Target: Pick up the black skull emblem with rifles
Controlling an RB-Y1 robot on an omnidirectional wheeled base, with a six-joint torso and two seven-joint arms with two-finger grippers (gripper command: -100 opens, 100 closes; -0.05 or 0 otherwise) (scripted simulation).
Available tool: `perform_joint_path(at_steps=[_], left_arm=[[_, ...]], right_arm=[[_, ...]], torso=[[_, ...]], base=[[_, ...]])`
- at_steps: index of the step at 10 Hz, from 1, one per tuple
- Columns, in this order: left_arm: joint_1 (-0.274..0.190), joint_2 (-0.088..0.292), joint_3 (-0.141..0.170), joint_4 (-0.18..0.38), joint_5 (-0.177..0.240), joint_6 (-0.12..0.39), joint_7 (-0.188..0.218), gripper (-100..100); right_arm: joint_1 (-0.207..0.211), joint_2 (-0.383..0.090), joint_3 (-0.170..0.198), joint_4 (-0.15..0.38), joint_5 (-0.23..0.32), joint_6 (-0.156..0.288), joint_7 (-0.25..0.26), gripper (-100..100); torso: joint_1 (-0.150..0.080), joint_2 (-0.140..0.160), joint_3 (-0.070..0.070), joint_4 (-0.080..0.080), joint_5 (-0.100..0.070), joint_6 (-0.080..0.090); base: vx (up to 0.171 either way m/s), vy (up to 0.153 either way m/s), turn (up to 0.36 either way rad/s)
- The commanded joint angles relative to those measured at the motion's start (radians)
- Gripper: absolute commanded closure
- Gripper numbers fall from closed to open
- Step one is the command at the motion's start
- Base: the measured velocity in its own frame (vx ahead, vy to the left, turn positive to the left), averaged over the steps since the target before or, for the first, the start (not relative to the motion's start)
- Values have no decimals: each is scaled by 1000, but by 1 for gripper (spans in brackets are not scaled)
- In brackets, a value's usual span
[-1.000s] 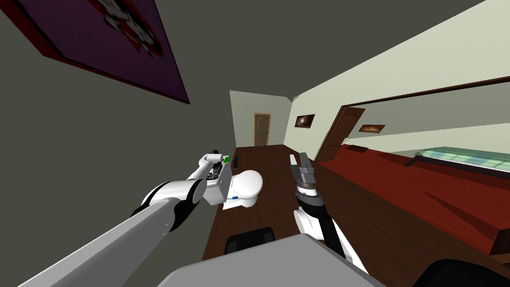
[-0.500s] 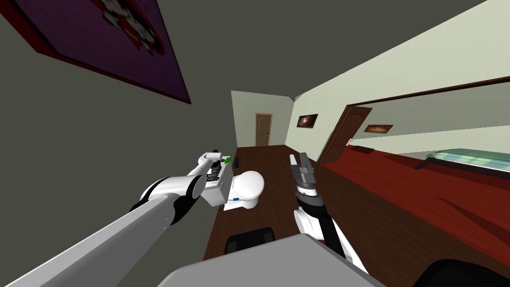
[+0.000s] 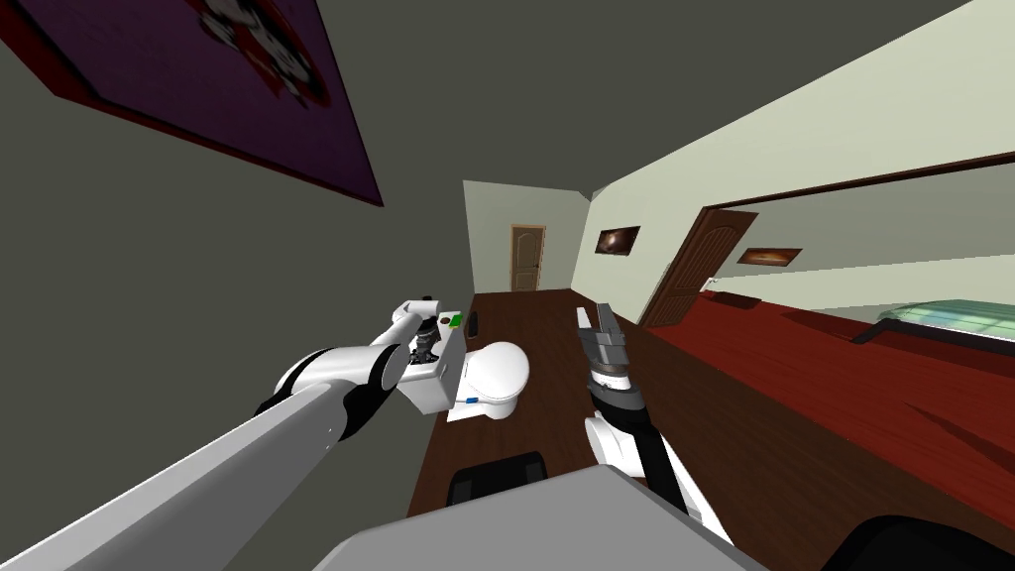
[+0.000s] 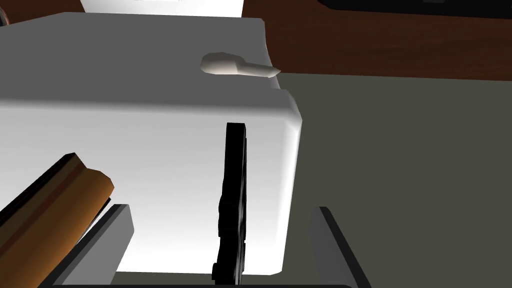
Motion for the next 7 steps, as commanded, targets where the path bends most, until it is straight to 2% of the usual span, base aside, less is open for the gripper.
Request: perform_joint_path(at_steps=[1, 3, 5, 6, 7], left_arm=[[-47, 12, 0, 50, 0, -21, -4, -100], [-47, 12, 0, 95, 0, -21, -4, -100], [-47, 12, 0, 95, 0, -21, -4, -100], [-63, 19, 0, 123, 1, 3, -8, -100], [-63, 19, 0, 87, 1, 3, -8, -100]], right_arm=[[0, 0, 0, 0, 0, 0, 0, 0], [0, 0, 0, 0, 0, 0, 0, 0], [0, 0, 0, 0, 0, 0, 0, 0], [0, 0, 0, 0, 0, 0, 0, 0], [0, 0, 0, 0, 0, 0, 0, 0]], torso=[[0, 0, 0, 0, 0, 0], [-1, 2, 1, 0, 0, 0], [-2, 4, 2, 1, -1, 0], [-2, 4, 2, 1, -1, 0], [-1, 3, 2, 1, 0, 0]], base=[[38, 13, 21], [5, 4, -2], [-6, -2, 1], [27, 9, 38], [35, 15, 31]])
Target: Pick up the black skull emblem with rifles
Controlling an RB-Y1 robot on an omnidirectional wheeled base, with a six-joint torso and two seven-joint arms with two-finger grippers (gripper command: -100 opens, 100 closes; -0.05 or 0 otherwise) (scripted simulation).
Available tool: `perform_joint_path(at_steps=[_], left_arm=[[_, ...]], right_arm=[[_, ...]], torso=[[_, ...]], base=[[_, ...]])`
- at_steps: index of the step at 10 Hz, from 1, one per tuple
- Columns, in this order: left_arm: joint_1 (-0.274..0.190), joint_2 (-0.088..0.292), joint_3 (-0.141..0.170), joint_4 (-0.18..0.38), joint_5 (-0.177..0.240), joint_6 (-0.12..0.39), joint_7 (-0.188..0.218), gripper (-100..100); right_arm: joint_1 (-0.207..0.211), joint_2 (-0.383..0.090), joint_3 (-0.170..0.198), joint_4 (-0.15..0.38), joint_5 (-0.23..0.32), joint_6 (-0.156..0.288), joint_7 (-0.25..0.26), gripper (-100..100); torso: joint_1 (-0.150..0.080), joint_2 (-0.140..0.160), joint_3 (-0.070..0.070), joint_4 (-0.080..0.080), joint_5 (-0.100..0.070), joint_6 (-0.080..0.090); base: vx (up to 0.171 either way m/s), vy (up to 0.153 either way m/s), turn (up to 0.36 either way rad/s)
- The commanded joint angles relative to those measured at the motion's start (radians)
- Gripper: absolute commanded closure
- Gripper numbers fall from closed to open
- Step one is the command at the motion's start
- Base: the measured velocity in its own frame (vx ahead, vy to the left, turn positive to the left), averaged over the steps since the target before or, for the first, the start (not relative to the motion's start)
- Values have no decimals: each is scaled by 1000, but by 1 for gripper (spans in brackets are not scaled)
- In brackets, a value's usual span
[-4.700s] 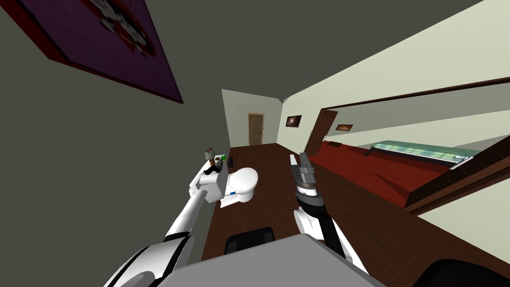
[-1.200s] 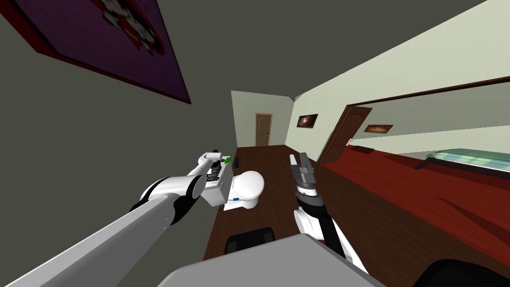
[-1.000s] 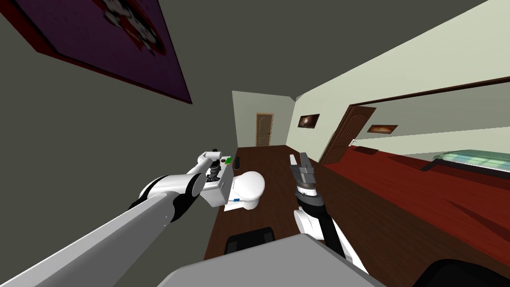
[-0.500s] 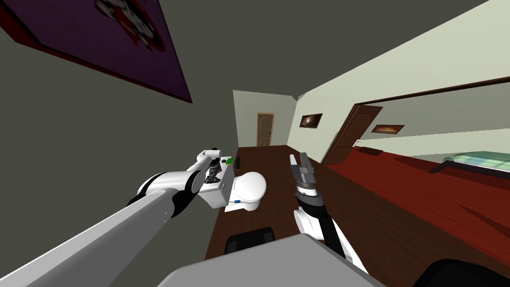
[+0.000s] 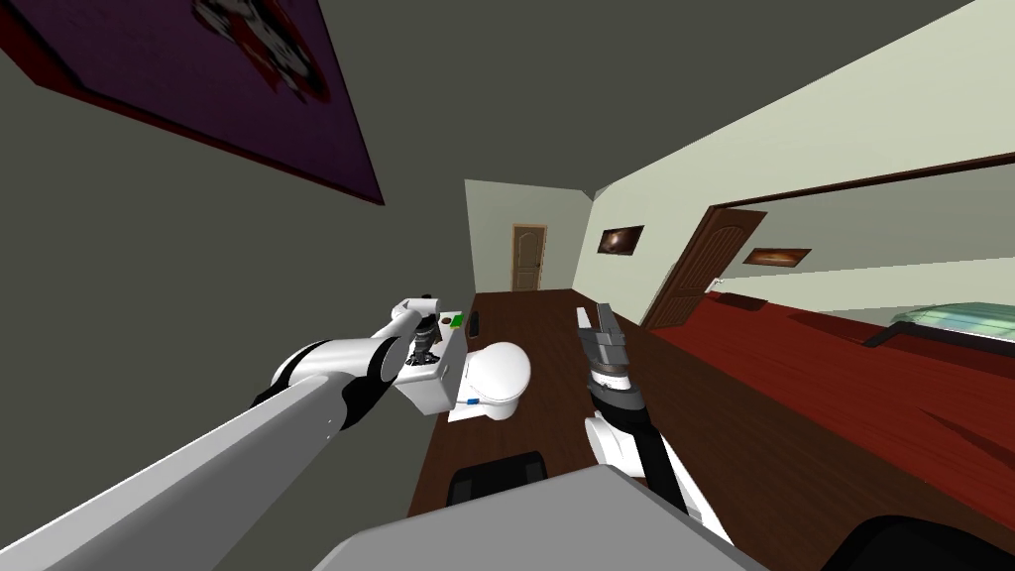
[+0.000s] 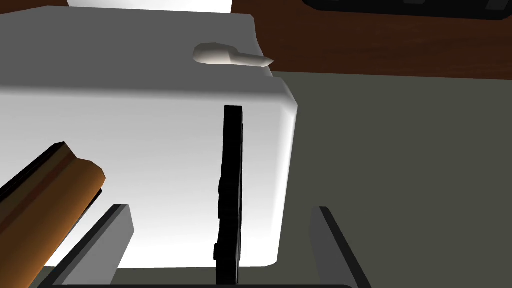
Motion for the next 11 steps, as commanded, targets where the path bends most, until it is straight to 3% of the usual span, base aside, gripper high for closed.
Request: perform_joint_path(at_steps=[1, 4, 5, 6, 10, 11], left_arm=[[-7, 2, 0, 33, 0, -1, -1, -100], [-7, 2, 0, 24, 0, 2, 0, -100], [-8, 2, 0, 27, 0, 0, -1, 0], [16, -6, -3, 32, 1, -31, 2, -100], [32, -12, -4, 36, 2, -51, 4, -100], [32, -12, -4, 11, 2, -51, 4, -100]], right_arm=[[0, 0, 0, 0, 0, 0, 0, 0], [0, 0, 0, 0, 0, 0, 0, 0], [0, 0, 0, 0, 0, 0, 0, 0], [0, 0, 0, 0, 0, 0, 0, 0], [0, 0, 0, 0, 0, 0, 0, 0], [0, 0, 0, 0, 0, 0, 0, 0]], torso=[[0, 0, 0, 0, 0, 0], [-1, 1, 1, 0, 0, 0], [-1, 2, 1, 0, 0, 0], [-1, 2, 1, 0, 0, 0], [-1, 2, 1, 0, 0, 0], [-1, 1, 1, 0, 0, 0]], base=[[24, 14, 3], [3, 2, 0], [0, 0, 0], [15, 6, -1], [7, 4, 0], [8, 4, 2]])
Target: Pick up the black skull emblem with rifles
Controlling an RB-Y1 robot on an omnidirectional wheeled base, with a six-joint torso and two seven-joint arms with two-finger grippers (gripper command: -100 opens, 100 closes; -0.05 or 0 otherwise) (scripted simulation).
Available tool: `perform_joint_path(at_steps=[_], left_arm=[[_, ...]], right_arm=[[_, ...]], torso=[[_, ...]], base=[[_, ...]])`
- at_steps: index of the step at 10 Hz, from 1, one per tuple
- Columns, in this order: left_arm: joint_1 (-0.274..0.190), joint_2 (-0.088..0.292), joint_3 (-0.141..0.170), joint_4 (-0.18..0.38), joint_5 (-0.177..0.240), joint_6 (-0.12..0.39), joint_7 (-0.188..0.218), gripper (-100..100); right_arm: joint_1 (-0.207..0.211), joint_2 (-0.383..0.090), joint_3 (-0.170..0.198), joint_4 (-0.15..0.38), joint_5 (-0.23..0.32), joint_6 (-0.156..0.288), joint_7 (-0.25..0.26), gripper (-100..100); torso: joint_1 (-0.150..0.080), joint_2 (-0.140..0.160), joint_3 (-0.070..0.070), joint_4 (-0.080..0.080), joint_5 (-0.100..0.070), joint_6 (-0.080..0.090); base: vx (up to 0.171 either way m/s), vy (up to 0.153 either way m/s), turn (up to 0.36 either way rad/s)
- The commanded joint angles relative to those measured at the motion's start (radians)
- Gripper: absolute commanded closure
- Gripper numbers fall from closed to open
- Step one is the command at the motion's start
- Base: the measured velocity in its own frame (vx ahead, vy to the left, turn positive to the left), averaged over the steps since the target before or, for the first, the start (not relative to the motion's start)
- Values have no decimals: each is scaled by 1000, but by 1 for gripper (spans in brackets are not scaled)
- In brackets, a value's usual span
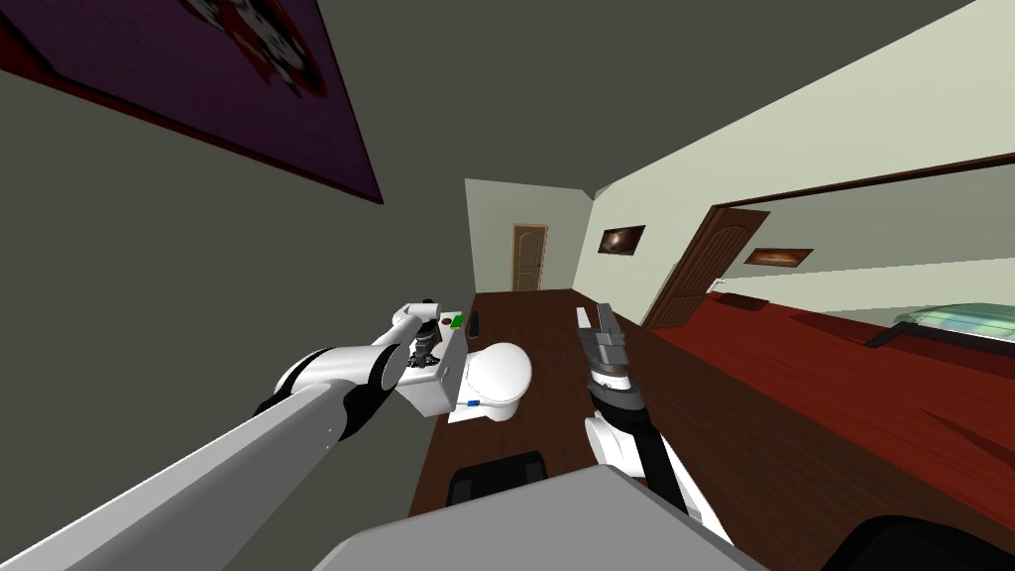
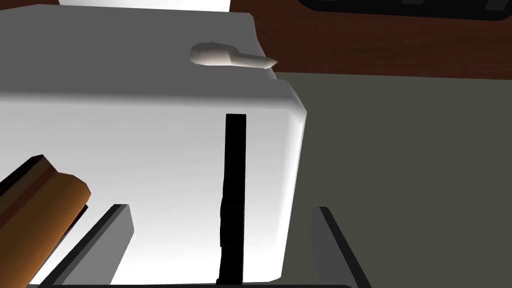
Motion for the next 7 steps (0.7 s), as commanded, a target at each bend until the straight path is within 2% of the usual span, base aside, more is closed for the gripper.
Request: perform_joint_path(at_steps=[1, 2, 3, 7], left_arm=[[-25, 5, -1, 50, 0, -40, -1, -100], [-27, 5, -1, 52, 0, -31, -1, -100], [-30, 6, -1, 59, 0, -40, -1, 100], [-29, 6, -1, 60, 0, -37, -1, 100]], right_arm=[[0, 0, 0, 0, 0, 0, 0, 0], [0, 0, 0, 0, 0, 0, 0, 0], [0, 0, 0, 0, 0, 0, 0, 0], [0, 0, 0, 0, 0, 0, 0, 0]], torso=[[0, 0, 0, 0, 0, 0], [0, 0, 0, 0, 0, 0], [0, 0, 0, 0, 0, 0], [0, 0, 0, 0, 0, 0]], base=[[0, 0, 0], [0, 0, 0], [0, 0, 0], [0, 0, 0]])
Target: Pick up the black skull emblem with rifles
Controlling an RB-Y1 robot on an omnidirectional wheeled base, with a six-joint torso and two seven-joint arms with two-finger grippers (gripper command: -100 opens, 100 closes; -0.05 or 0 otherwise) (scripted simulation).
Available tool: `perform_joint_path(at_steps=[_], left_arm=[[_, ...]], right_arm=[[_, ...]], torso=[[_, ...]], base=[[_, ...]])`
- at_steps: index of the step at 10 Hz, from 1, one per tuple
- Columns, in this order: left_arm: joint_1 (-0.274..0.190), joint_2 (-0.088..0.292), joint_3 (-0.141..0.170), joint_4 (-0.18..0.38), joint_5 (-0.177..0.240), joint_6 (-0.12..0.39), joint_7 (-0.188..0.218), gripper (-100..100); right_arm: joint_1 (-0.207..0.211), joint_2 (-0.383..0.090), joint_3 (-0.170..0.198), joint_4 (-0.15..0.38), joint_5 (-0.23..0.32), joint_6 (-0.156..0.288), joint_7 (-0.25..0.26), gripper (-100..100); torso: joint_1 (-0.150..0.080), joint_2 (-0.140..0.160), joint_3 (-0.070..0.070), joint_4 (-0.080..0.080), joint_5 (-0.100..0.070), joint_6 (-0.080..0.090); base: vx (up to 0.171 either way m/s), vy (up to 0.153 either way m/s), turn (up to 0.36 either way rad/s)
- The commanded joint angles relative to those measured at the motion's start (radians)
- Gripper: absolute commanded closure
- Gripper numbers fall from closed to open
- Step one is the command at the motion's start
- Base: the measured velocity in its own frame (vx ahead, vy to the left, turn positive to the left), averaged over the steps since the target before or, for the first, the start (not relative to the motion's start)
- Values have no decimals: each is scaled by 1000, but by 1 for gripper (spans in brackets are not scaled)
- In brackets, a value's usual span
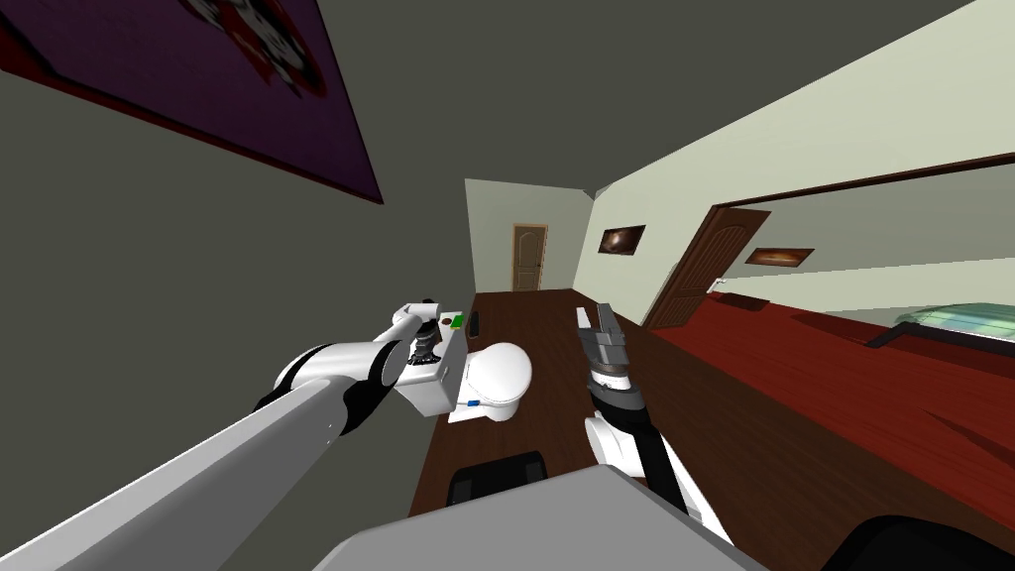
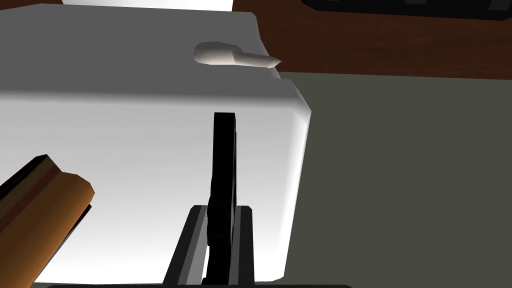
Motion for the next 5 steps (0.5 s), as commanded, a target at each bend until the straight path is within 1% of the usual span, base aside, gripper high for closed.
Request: perform_joint_path(at_steps=[1, 2, 3, 4, 5], left_arm=[[0, 0, 0, 0, 0, 0, 0, 0], [-21, 8, 2, 11, -1, 28, -3, 100], [-33, 12, 3, 9, -2, 43, -4, 100], [-29, 10, 3, 14, -2, 27, -2, 100], [-32, 11, 3, 15, -2, 30, -3, 0]], right_arm=[[0, 0, 0, 0, 0, 0, 0, 0], [0, 0, 0, 0, 0, 0, 0, 0], [0, 0, 0, 0, 0, 0, 0, 0], [0, 0, 0, 0, 0, 0, 0, 0], [0, 0, 0, 0, 0, 0, 0, 0]], torso=[[0, 0, 0, 0, 0, 0], [0, 0, 0, 0, 0, 0], [-1, 1, 0, 0, 0, 0], [-1, 1, 1, 0, -1, 0], [-1, 1, 0, -1, 0, 0]], base=[[0, 0, 0], [-13, -6, -3], [-21, -10, -2], [-8, -4, -1], [0, 0, 0]])
